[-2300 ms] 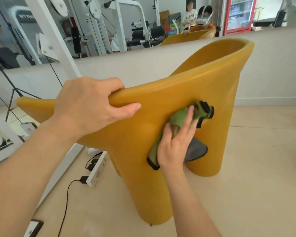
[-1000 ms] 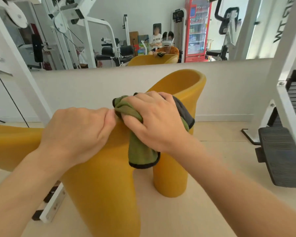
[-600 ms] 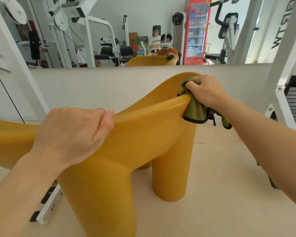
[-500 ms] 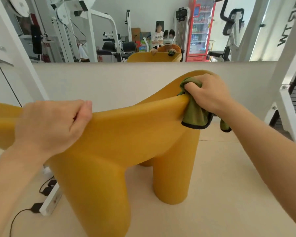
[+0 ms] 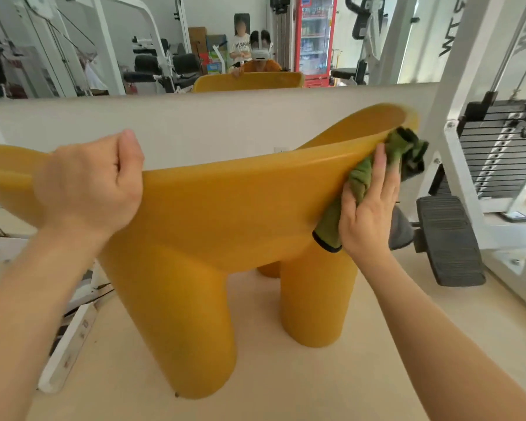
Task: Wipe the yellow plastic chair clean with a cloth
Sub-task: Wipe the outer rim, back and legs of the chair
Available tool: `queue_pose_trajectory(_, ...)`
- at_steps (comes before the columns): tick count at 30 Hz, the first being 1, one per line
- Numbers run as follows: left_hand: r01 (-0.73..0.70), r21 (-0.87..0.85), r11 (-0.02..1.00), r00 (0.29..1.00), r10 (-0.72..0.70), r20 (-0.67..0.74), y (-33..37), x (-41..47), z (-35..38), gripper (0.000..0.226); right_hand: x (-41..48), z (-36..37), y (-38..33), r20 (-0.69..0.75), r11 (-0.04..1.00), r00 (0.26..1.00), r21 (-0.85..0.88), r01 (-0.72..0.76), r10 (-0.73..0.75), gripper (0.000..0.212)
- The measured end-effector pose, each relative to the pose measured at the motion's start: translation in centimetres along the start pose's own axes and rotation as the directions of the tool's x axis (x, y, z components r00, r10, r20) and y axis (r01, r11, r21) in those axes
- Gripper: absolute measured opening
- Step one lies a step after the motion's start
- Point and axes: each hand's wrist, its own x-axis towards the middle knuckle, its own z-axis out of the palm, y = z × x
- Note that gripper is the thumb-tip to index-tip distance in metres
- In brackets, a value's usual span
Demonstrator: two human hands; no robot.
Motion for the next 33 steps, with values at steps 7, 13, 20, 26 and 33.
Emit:
queue_pose_trajectory(7,-0.189,0.234,0.954,0.981,0.196,-0.007,11.0,-2.3,1.7,0.046,-11.1,3.2,8.1,0.435,0.649,0.590,0.017,-0.761,0.680,0.057)
queue_pose_trajectory(13,-0.295,0.319,0.901,0.952,0.304,0.023,15.6,-3.0,3.5,0.042,-10.1,1.5,5.2,0.422,0.318,0.406,0.267,-0.910,0.810,0.042)
queue_pose_trajectory(20,-0.311,0.372,0.875,0.936,0.350,-0.040,19.0,-3.3,4.9,0.037,-13.0,0.1,-2.0,0.499,0.589,0.672,0.341,-0.733,0.548,0.047)
queue_pose_trajectory(26,-0.357,0.412,0.838,0.911,0.410,-0.045,19.7,-3.4,5.2,0.034,-21.6,0.7,0.0,0.581,0.485,0.481,0.162,-0.859,0.657,0.049)
queue_pose_trajectory(33,-0.720,0.046,0.693,0.689,0.721,-0.075,16.5,-6.2,3.0,0.026,-21.9,-2.9,-1.3,0.614,0.400,0.308,-0.014,-0.917,0.727,0.029)
